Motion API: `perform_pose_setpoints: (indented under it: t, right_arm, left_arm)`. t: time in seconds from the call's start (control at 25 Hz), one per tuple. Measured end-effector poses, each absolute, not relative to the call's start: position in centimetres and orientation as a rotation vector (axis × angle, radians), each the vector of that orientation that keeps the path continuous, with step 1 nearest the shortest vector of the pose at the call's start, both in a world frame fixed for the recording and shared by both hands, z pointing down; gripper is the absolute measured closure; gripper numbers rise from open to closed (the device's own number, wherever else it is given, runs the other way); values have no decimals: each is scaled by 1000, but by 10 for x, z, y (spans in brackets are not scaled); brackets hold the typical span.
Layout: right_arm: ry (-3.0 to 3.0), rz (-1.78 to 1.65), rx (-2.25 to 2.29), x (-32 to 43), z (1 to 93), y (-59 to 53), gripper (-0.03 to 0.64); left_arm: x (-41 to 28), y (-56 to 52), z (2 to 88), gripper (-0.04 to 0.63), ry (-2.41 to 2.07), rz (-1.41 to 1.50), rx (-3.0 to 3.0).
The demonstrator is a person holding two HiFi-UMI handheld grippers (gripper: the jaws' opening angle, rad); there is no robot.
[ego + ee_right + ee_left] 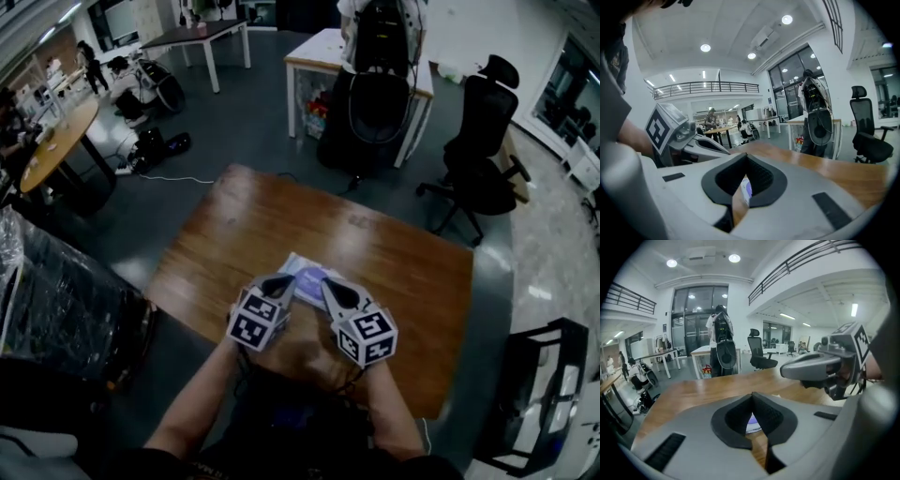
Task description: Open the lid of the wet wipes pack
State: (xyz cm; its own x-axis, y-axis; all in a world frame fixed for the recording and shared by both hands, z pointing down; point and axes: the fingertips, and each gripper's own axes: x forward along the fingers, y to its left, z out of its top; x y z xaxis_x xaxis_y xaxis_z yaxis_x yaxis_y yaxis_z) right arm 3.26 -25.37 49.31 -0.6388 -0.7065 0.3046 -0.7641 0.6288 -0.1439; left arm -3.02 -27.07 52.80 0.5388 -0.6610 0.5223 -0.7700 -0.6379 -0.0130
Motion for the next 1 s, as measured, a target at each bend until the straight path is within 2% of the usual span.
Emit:
perform_pose_setpoints:
  t: [0.64,0.68,0.84,1.0]
  right_arm:
    - [-2320,326,1284,18,578,-279,604]
    - [-2317,316,1268,17,581,-279,592]
    - [-2292,244,1162,17,593,-277,424]
    - [-2222,98,968,15,612,-275,387]
  left_arm:
    - [-44,-297,623,589,-913,936,2523]
    - [-44,-298,627,589,-909,946,2514]
    - [-39,-295,636,589,-898,968,2484]
    - [-37,-296,645,589,-922,982,2448]
